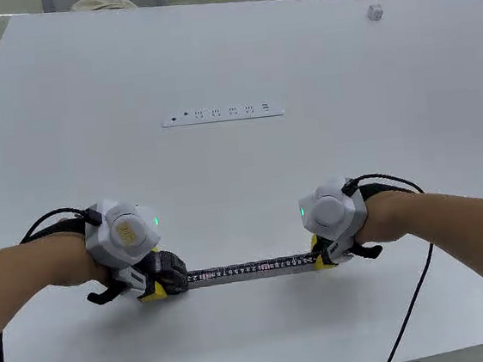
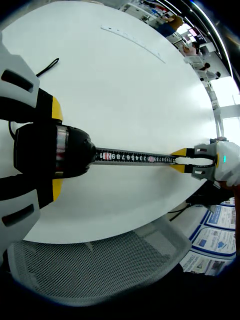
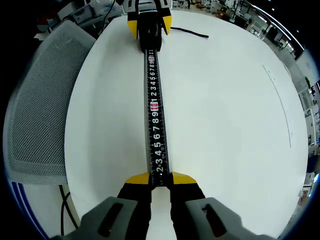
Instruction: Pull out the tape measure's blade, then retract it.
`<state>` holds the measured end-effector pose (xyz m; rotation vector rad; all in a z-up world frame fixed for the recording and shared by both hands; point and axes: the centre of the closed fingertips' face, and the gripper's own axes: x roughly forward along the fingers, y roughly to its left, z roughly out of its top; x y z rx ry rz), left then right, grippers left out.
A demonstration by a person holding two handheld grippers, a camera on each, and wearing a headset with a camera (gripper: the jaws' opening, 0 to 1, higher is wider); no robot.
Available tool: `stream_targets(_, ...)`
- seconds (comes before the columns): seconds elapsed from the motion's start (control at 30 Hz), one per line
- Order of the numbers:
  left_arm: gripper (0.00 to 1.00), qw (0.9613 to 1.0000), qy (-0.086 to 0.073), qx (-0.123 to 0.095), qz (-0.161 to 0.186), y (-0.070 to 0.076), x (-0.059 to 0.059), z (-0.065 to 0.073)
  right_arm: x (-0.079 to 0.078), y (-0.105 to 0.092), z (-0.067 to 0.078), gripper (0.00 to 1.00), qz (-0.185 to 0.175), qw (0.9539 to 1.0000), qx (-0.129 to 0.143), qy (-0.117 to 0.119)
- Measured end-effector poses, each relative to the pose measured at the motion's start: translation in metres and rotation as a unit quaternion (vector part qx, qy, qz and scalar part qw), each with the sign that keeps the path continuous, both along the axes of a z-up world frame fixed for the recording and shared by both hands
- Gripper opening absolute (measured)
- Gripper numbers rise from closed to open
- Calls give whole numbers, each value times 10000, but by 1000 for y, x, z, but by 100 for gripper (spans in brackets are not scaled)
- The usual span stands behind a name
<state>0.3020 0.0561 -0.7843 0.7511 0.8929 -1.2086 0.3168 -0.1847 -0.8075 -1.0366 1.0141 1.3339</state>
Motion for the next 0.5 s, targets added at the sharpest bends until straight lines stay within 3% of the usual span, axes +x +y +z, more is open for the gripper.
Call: stream_targets(0.5,36,10000,1,8,0,0,1,0,0,-5,1,13,-45,10000,0,-4)
